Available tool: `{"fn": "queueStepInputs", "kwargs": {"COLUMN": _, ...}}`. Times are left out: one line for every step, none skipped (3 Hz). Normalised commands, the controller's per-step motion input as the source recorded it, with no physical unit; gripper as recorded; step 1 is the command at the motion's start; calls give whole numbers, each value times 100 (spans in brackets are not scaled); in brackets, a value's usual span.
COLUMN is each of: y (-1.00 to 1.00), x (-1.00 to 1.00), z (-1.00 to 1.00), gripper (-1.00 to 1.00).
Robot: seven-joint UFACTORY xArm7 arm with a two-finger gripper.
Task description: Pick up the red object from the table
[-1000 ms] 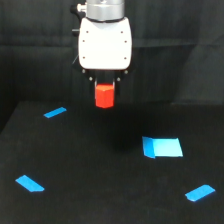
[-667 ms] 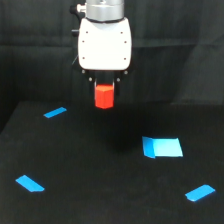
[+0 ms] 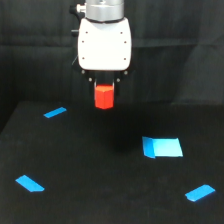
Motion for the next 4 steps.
{"fn": "queueStepInputs", "kwargs": {"y": -12, "x": 3, "z": 7, "gripper": -100}}
{"fn": "queueStepInputs", "kwargs": {"y": -5, "x": 1, "z": 0, "gripper": -90}}
{"fn": "queueStepInputs", "kwargs": {"y": -12, "x": -1, "z": 6, "gripper": -100}}
{"fn": "queueStepInputs", "kwargs": {"y": -2, "x": 5, "z": 4, "gripper": -89}}
